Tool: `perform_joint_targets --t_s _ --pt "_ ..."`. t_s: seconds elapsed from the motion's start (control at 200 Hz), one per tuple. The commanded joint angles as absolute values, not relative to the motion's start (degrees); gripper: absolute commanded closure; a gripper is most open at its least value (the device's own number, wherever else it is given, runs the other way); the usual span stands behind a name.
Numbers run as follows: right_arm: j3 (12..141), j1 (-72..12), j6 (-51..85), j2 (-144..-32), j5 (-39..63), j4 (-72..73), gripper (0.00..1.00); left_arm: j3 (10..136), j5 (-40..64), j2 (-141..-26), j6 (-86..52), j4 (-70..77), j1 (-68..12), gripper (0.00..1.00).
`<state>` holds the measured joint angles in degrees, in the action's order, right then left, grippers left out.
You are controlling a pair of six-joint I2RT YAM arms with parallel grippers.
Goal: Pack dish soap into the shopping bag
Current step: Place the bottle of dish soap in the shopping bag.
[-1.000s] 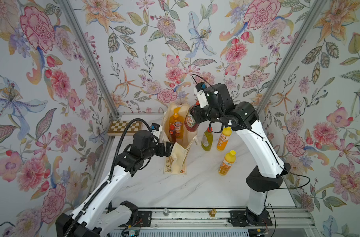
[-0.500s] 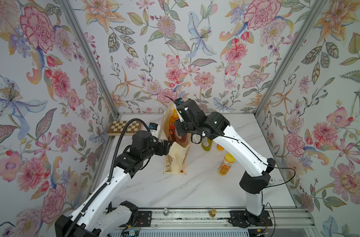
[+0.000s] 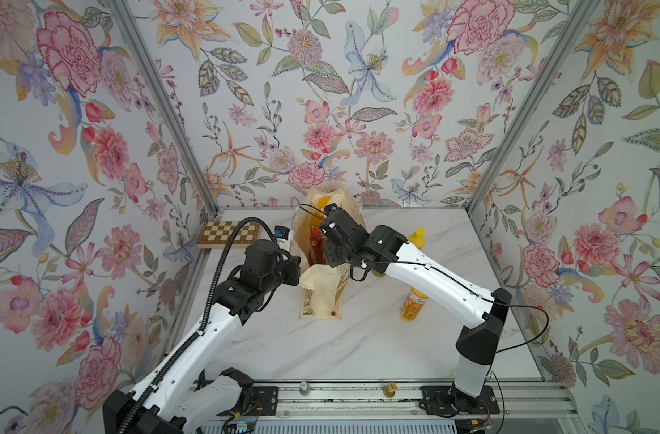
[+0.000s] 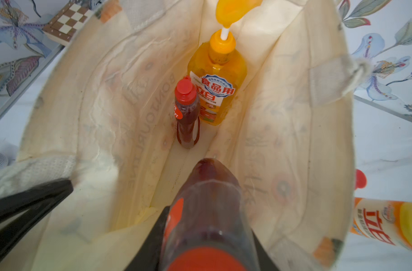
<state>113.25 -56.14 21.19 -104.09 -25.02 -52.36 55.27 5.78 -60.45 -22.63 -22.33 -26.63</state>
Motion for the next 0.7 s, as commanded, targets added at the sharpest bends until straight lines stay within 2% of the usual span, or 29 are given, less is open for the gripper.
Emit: perform_joint_targets --t_s 0.0,0.07,0.235,0.38,0.475,0.691 --pt "111.1 -54.66 22.9 -98.88 -30.57 -48.97 1.0 57.07 -1.31 -61.08 -19.8 -26.55 -26.03 0.93" --pt "108.66 -54.18 23.44 -97.8 -30.83 -48.53 1.0 57.15 -3.19 -60.99 -19.34 -26.66 -26.04 0.93" --pt "103.35 -53.28 23.58 -95.67 -29.33 -44.69 1.0 55.08 -1.12 -60.73 -19.42 -23.58 -25.93 0.79" --pt "99.31 -52.97 22.71 -94.75 -27.86 -40.28 1.0 53.06 0.89 -61.36 -20.03 -21.06 -25.98 0.75" --pt "98.31 -52.8 22.4 -94.81 -27.01 -38.94 1.0 52.94 1.31 -61.69 -20.33 -20.68 -26.01 0.59" --pt "100.09 -53.23 21.6 -96.43 -24.79 -37.79 1.0 56.43 5.46 -60.77 -22.41 -20.48 -26.01 0.4"
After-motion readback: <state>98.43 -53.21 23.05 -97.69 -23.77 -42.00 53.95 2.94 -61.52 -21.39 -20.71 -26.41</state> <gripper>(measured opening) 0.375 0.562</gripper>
